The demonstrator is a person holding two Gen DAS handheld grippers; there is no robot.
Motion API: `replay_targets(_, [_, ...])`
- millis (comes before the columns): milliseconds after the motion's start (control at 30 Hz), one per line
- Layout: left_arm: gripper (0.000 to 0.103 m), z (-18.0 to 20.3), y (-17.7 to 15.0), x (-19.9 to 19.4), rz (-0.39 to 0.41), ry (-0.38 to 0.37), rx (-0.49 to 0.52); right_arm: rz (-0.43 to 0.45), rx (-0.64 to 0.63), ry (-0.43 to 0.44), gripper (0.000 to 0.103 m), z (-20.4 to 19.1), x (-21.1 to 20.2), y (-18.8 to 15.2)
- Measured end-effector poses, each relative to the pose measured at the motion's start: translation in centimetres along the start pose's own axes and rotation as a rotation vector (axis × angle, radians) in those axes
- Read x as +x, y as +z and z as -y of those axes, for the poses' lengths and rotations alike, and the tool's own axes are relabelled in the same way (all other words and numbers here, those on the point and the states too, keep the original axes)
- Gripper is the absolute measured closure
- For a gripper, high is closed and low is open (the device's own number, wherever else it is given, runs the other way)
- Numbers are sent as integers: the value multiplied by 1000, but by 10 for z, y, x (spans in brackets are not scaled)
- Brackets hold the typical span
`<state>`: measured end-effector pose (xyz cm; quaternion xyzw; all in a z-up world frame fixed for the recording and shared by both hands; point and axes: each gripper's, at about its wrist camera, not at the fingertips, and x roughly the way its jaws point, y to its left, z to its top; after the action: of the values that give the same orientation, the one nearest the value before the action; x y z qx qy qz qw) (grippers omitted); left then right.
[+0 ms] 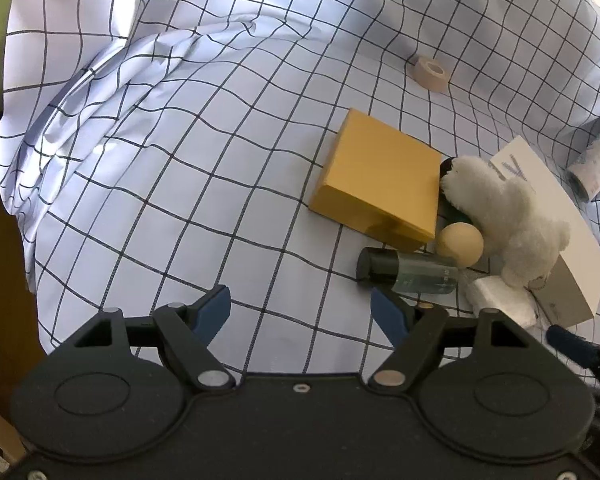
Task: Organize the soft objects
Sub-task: 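Close the left gripper on the dark glass bottle while the right gripper grasps the white tissue pack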
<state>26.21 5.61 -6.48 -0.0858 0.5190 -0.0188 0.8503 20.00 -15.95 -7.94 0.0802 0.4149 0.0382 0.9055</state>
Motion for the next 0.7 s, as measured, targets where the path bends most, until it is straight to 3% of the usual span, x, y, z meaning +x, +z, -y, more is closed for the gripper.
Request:
replay_targets(467, [30, 0, -1, 2, -13, -2, 1, -40, -48, 7, 15, -9, 29, 4])
replay_targets(633, [30, 5, 1, 1, -6, -2, 12, -40, -80, -17, 40, -10, 28, 3])
replay_targets(700, [30, 8, 2, 2, -7, -5, 18, -38, -77, -6, 41, -7, 25, 3])
